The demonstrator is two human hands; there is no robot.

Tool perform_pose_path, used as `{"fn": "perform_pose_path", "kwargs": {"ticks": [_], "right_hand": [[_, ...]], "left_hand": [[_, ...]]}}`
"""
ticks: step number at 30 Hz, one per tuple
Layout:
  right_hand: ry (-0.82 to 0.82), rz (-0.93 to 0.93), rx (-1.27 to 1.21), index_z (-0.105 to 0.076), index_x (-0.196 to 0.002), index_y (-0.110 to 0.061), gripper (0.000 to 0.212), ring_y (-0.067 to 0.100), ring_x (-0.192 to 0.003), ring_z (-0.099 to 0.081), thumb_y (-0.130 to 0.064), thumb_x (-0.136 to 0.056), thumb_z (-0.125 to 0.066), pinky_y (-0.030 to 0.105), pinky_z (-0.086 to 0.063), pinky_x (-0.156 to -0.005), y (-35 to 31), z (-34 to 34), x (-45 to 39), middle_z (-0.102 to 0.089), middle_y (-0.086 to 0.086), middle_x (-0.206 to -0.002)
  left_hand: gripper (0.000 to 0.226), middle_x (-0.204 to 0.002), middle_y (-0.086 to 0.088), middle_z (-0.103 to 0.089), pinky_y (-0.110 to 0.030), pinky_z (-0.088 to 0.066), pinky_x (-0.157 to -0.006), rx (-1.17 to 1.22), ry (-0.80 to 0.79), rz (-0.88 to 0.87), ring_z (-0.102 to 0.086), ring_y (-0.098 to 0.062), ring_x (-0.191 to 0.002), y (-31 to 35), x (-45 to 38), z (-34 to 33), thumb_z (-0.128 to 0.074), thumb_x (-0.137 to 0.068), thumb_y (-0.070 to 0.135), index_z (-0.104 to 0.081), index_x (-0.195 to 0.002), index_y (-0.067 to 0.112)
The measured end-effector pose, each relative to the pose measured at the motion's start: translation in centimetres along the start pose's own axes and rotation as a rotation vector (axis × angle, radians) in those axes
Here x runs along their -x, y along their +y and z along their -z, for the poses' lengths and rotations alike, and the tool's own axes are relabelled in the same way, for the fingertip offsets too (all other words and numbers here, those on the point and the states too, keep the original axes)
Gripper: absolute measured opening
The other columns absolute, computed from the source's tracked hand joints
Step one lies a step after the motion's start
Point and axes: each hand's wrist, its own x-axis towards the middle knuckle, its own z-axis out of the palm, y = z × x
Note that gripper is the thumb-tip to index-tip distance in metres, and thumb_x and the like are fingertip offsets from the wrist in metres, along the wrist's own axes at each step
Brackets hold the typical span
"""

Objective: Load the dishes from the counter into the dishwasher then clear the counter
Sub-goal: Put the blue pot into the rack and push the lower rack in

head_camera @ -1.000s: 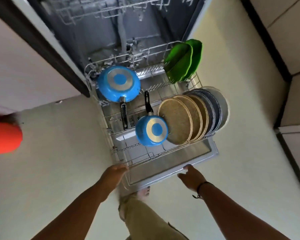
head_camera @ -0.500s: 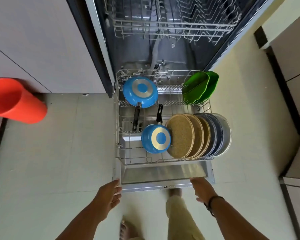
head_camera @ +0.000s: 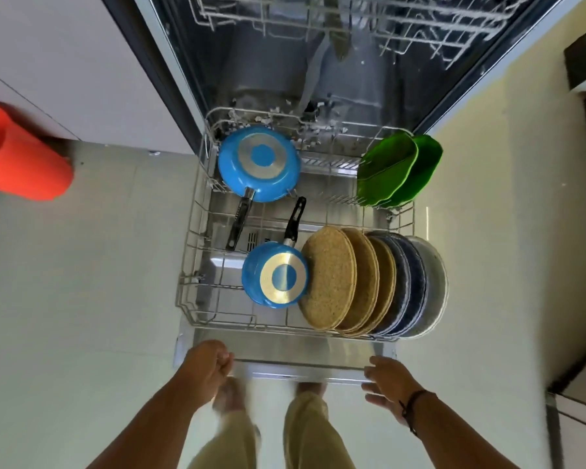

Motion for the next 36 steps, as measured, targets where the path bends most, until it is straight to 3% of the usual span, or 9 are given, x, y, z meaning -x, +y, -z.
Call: {"fn": "perform_pose_path", "kwargs": {"ticks": [7,10,16,20,25,28,31,33,36], "right_hand": [[-0.041,-0.076,-0.213,-0.040,-0.131,-0.012,0.046,0.034,-0.110,-0.055,0.007,-0.091,-0.053,0.048,-0.044,-0.095,-0.7,-2.1,-2.7,-0.055,0.019,-0.124],[-0.090,-0.077,-0.403,-0.053,-0.110,-0.004,0.026,0.031,-0.107,-0.055,0.013,-0.091,-0.044,0.046,-0.044,-0.095,-1.7,-3.7,-4.1,-0.055,0.016,-0.116],[-0.110,0.002,-0.827,-0.060,-0.089,-0.005,0.032,0.028,-0.089,-0.059,0.019,-0.083,-0.040,0.042,-0.054,-0.078,-2.6,-5.9,-5.2,-0.071,0.010,-0.075],[-0.146,0.077,-0.894,-0.060,-0.087,-0.002,0.032,0.030,-0.091,-0.059,0.018,-0.066,-0.047,0.048,-0.053,-0.078,-6.3,-6.0,-5.8,-0.070,0.010,-0.076],[-0.178,0.167,-0.930,-0.061,-0.099,-0.002,0.033,0.030,-0.095,-0.061,0.016,-0.075,-0.047,0.046,-0.054,-0.081,-12.7,-6.1,-7.3,-0.070,0.013,-0.088],[-0.227,0.253,-0.948,-0.061,-0.100,-0.001,0.043,0.031,-0.095,-0.062,0.012,-0.059,-0.063,0.043,-0.055,-0.082,-17.0,-6.0,-8.1,-0.071,0.014,-0.090],[-0.284,0.337,-0.991,-0.064,-0.101,-0.003,0.088,0.031,-0.091,-0.068,0.010,-0.017,-0.086,0.048,-0.052,-0.086,-21.9,-5.9,-9.0,-0.072,0.015,-0.095],[-0.320,0.384,-0.981,-0.064,-0.098,-0.004,0.069,0.027,-0.078,-0.072,0.015,-0.034,-0.081,0.047,-0.053,-0.084,-25.1,-6.0,-9.3,-0.073,0.014,-0.088],[-0.241,0.379,-0.903,-0.061,-0.091,-0.006,0.031,0.018,-0.058,-0.069,0.018,-0.081,-0.044,0.041,-0.055,-0.080,-29.8,-6.3,-10.0,-0.069,0.009,-0.064]], "left_hand": [[0.033,-0.064,-0.010,-0.040,-0.033,-0.046,-0.079,0.101,-0.048,0.042,-0.045,-0.022,-0.067,0.7,-3.1,-2.3,-0.038,-0.085,-0.013,-0.039,-0.060,0.009],[0.039,-0.049,-0.009,-0.038,-0.037,-0.047,-0.088,0.183,-0.081,0.050,-0.042,-0.020,-0.059,1.0,-3.9,-2.7,-0.038,-0.083,-0.012,-0.036,-0.050,0.008],[0.029,-0.070,-0.011,-0.042,-0.030,-0.053,-0.066,0.223,-0.139,0.084,-0.055,-0.026,-0.075,2.2,-4.4,-3.0,-0.035,-0.081,-0.014,-0.040,-0.062,0.007],[0.023,-0.067,-0.014,-0.059,-0.032,-0.057,-0.072,0.226,-0.218,-0.019,-0.059,-0.025,-0.078,5.0,-4.4,-4.4,-0.039,-0.083,-0.013,-0.050,-0.071,0.003],[0.023,-0.080,-0.015,-0.062,-0.034,-0.054,-0.076,0.164,-0.218,-0.098,-0.062,-0.024,-0.085,10.3,-6.3,-7.9,-0.037,-0.084,-0.015,-0.053,-0.079,0.001],[0.022,-0.082,-0.014,-0.062,-0.031,-0.054,-0.074,0.095,-0.269,-0.156,-0.061,-0.022,-0.084,13.6,-7.4,-10.4,-0.037,-0.085,-0.014,-0.053,-0.082,0.001],[0.027,-0.070,-0.007,-0.062,-0.026,-0.057,-0.075,0.075,-0.315,-0.227,-0.061,-0.018,-0.082,17.7,-7.8,-13.6,-0.035,-0.086,-0.015,-0.049,-0.073,0.005],[0.030,-0.073,-0.006,-0.057,-0.029,-0.053,-0.086,0.078,-0.342,-0.269,-0.060,-0.019,-0.085,20.3,-8.3,-15.8,-0.032,-0.084,-0.017,-0.046,-0.070,0.006],[0.029,-0.081,-0.010,-0.058,-0.035,-0.047,-0.098,0.021,-0.334,-0.327,-0.058,-0.020,-0.086,23.8,-9.7,-18.4,-0.029,-0.080,-0.019,-0.050,-0.075,0.000]]}}
